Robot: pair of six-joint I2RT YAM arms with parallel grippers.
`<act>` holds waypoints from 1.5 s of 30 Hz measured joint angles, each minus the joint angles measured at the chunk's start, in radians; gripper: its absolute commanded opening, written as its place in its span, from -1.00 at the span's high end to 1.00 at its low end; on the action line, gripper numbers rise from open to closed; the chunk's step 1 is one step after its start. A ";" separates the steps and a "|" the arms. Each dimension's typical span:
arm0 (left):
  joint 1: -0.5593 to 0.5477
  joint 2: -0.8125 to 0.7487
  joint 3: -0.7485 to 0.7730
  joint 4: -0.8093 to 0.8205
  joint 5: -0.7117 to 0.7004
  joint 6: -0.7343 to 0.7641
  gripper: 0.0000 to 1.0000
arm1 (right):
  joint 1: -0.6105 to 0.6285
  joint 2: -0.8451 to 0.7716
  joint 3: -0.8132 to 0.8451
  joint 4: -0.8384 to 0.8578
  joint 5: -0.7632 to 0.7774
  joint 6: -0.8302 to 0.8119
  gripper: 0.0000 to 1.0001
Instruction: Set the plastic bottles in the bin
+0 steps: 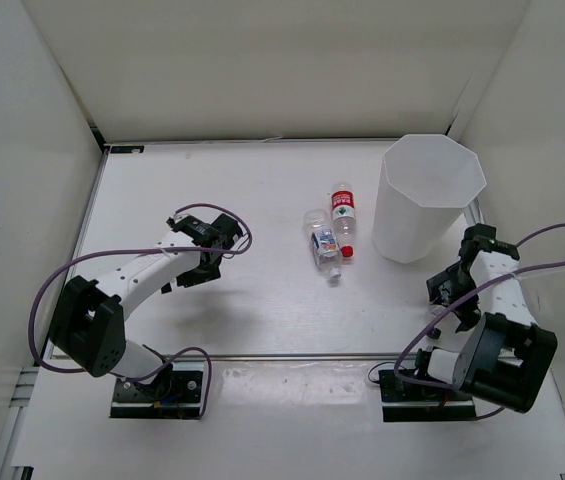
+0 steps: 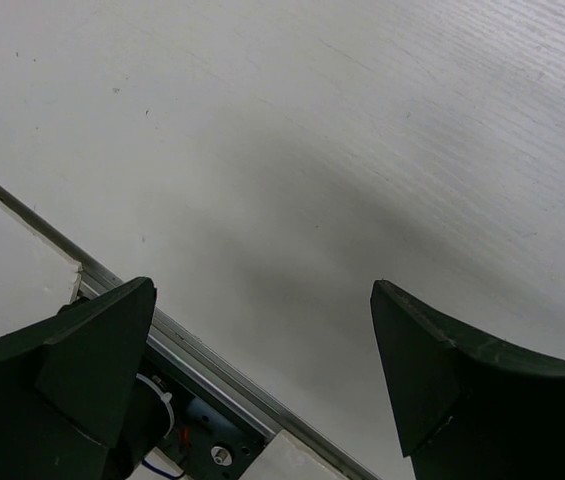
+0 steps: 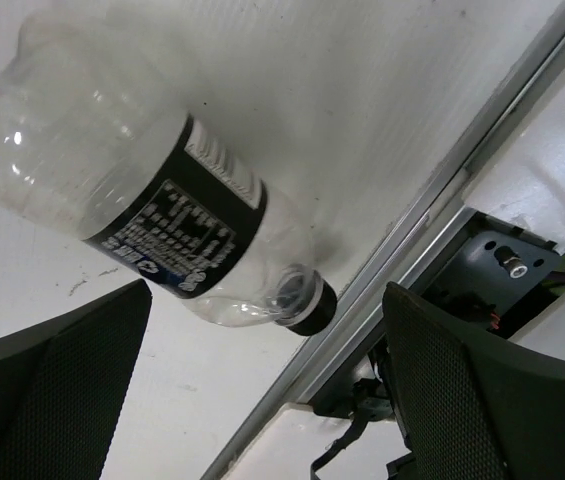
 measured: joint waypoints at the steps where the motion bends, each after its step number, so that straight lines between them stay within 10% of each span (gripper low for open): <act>1: 0.000 0.000 0.000 0.002 0.000 0.000 -1.00 | -0.015 0.016 -0.003 0.006 -0.016 -0.014 -1.00; 8: 0.000 0.000 -0.009 0.009 0.000 0.000 -1.00 | -0.089 0.115 -0.004 0.073 -0.130 -0.094 -0.93; 24: 0.000 0.000 -0.026 0.014 -0.001 0.000 -1.00 | -0.176 0.130 -0.061 0.105 -0.397 -0.130 0.76; 35: 0.000 0.000 -0.026 0.031 0.002 0.024 -1.00 | -0.084 -0.333 0.039 -0.139 -0.615 -0.045 0.91; 45: 0.000 -0.002 0.062 0.109 0.060 0.143 -1.00 | -0.084 -0.265 0.788 -0.208 -0.643 -0.034 0.99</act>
